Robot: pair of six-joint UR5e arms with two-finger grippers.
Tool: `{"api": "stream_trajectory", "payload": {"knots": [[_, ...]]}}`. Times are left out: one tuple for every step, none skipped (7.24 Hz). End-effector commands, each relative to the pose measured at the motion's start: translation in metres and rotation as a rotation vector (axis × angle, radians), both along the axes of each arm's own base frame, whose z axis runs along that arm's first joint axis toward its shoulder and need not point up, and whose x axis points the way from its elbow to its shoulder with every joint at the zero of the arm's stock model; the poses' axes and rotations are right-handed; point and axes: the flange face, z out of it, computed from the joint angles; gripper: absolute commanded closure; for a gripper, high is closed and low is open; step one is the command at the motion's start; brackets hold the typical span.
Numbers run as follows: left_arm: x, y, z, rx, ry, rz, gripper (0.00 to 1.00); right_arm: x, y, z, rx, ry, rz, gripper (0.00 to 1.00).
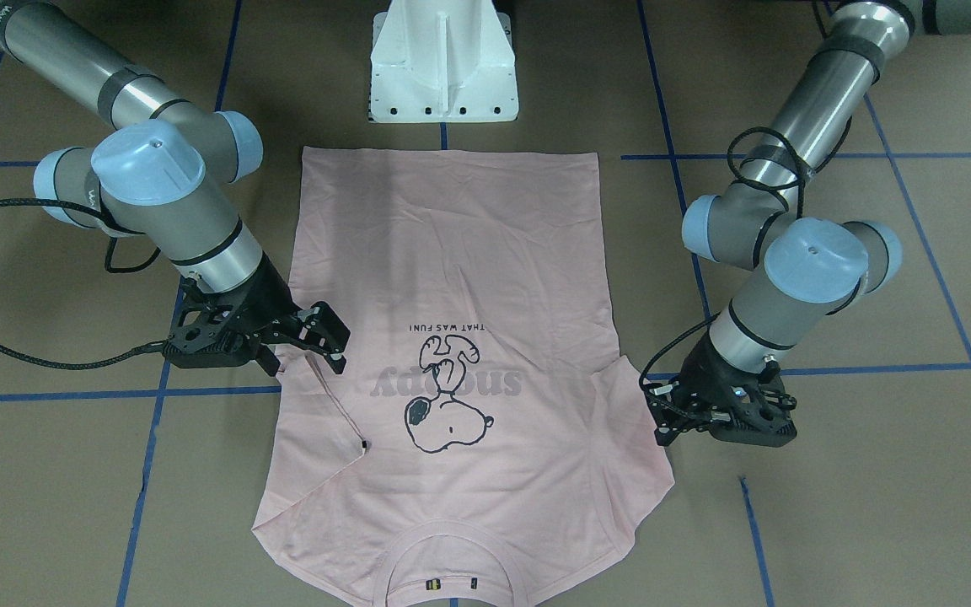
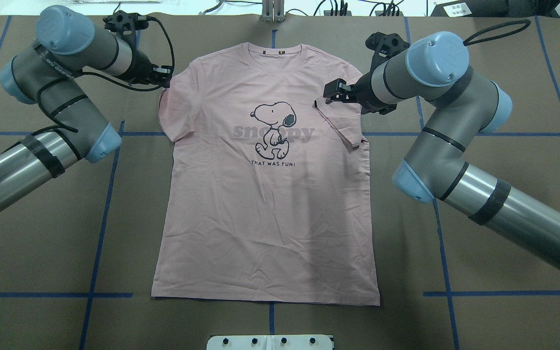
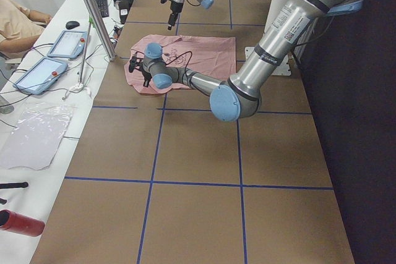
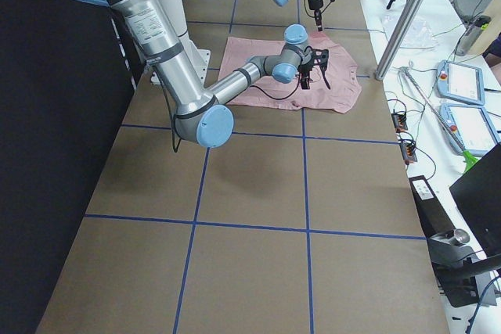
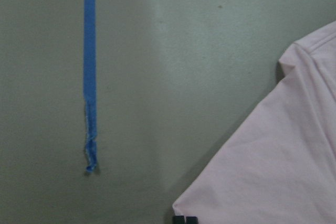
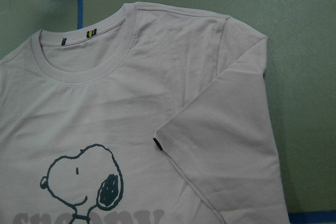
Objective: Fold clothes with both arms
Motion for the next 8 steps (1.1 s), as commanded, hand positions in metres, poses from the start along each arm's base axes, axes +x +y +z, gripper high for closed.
{"api": "stream_trajectory", "payload": {"knots": [[0.066, -0.009, -0.036, -0.038, -0.024, -0.077, 1.0, -0.001, -0.001, 0.003, -0.003, 0.006, 0.003, 0.0], [0.077, -0.022, -0.038, -0.031, -0.056, -0.119, 1.0, -0.001, -0.002, 0.003, -0.002, 0.007, 0.006, 0.0], [0.087, -0.034, -0.048, -0.024, -0.05, -0.121, 1.0, -0.002, -0.001, 0.002, -0.002, 0.005, 0.004, 0.0], [0.091, -0.026, -0.038, -0.013, -0.044, -0.11, 0.29, -0.002, -0.001, 0.002, -0.001, 0.006, 0.005, 0.0], [0.08, -0.013, -0.046, 0.02, 0.01, -0.116, 0.16, -0.001, -0.002, 0.001, -0.001, 0.003, 0.008, 0.0], [0.063, 0.035, -0.074, 0.032, 0.116, -0.111, 0.16, -0.002, 0.001, -0.006, -0.005, -0.012, 0.01, 0.0], [0.064, 0.1, -0.082, -0.008, 0.209, -0.083, 0.16, -0.012, 0.02, -0.022, -0.004, -0.044, -0.007, 0.0], [0.051, 0.115, -0.102, -0.029, 0.273, -0.098, 0.16, -0.022, 0.046, -0.031, -0.063, -0.088, 0.022, 0.0]]}}
